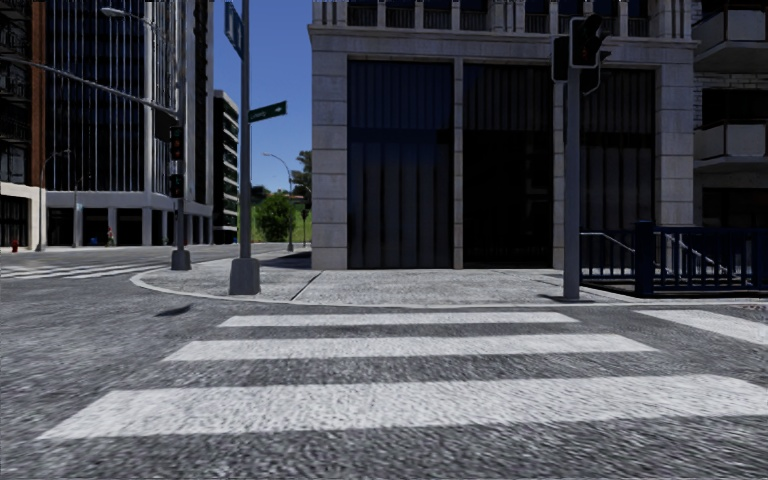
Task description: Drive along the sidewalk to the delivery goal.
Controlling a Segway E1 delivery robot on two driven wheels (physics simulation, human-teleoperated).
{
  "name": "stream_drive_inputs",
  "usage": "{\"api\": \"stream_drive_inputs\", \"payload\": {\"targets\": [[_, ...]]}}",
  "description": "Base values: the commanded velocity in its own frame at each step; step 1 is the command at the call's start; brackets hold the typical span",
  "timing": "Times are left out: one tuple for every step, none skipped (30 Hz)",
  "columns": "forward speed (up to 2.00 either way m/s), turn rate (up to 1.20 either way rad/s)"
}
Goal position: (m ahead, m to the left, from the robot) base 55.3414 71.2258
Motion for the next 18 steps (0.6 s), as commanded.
{"api": "stream_drive_inputs", "payload": {"targets": [[2.00,0.00],[2.00,0.00],[2.00,0.00],[2.00,0.00],[2.00,0.00],[2.00,0.00],[2.00,0.00],[2.00,0.00],[2.00,0.00],[2.00,0.00],[2.00,0.00],[2.00,0.00],[2.00,0.00],[2.00,0.00],[2.00,0.00],[2.00,0.00],[2.00,0.00],[2.00,0.00]]}}
